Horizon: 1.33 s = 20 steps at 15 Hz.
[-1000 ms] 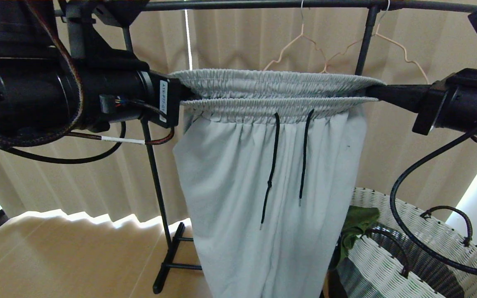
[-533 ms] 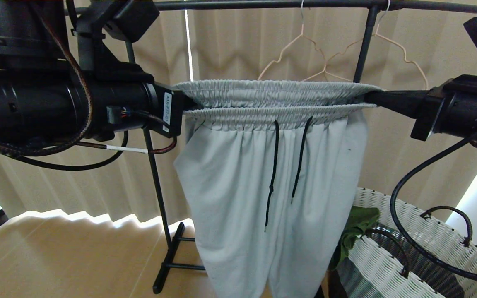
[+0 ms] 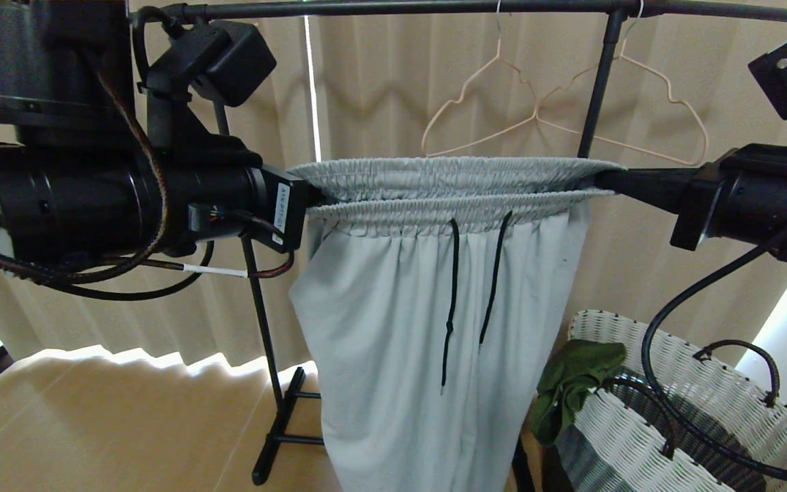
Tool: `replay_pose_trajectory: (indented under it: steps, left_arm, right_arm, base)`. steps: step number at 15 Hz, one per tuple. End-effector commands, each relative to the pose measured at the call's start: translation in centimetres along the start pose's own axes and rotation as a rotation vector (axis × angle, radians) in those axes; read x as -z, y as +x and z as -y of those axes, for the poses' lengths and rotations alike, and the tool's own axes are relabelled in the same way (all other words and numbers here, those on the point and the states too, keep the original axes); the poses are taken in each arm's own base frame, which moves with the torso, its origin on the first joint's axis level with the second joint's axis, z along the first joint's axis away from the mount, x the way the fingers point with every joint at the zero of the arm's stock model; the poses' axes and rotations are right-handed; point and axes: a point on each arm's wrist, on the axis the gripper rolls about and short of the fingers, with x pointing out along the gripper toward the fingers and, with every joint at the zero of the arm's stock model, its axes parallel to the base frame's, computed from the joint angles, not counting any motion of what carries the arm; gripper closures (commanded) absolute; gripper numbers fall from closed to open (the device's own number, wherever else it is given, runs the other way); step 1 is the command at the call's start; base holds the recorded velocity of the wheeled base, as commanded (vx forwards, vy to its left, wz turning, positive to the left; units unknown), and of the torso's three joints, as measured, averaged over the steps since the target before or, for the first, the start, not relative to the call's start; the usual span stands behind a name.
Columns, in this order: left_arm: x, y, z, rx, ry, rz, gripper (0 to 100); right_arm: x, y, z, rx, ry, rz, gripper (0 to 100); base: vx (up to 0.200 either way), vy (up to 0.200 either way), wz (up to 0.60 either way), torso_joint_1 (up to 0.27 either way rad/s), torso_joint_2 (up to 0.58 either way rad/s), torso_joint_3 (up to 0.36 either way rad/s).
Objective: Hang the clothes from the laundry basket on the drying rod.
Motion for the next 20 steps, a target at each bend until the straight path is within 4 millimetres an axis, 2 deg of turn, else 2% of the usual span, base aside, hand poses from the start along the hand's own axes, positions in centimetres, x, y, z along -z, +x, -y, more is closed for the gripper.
replay_pose_trajectory:
  steps: [1, 5, 6, 9, 12, 15, 20]
  left_arm:
    - [0.3, 0.1, 0.0, 0.001, 0.001, -0.018, 100]
    - [0.4, 0.2, 0.1, 0.001, 0.002, -0.021, 100]
    - [0.4, 0.2, 0.0, -0.002, 0.001, -0.022, 100]
    - [0.4, 0.2, -0.2, -0.025, -0.002, -0.020, 100]
    - [0.4, 0.2, -1.0, -0.076, -0.005, -0.027, 100]
    - [0.9, 0.4, -1.9, -0.139, -0.015, -0.050, 100]
    - [1.2, 0.4, -2.3, -0.183, -0.020, -0.068, 100]
  right_arm:
    - [0.4, 0.1, 0.0, -0.002, 0.003, -0.012, 100]
    - [0.6, 0.0, -0.1, -0.004, 0.005, -0.019, 100]
    - [0.6, 0.0, -0.1, -0.005, 0.005, -0.019, 0]
    - [0.6, -0.2, -0.8, -0.031, 0.001, -0.011, 0]
    - [1.2, -1.9, -2.5, -0.091, -0.007, -0.012, 0]
    - [1.5, -3.5, -3.4, -0.113, -0.012, -0.002, 0]
    - [2.2, -5.2, -3.7, -0.111, -0.014, 0.005, 0]
  base:
    - [0.000, 0.000, 0.00, 0.000, 0.00, 0.000]
    - [0.000, 0.000, 0.00, 0.000, 0.00, 0.000]
    - [0.000, 0.000, 0.00, 0.000, 0.00, 0.000]
    - [0.000, 0.000, 0.00, 0.000, 0.00, 0.000]
    - [0.000, 0.000, 0.00, 0.000, 0.00, 0.000]
    - [0.000, 0.000, 0.00, 0.000, 0.00, 0.000]
    - [0.000, 0.000, 0.00, 0.000, 0.00, 0.000]
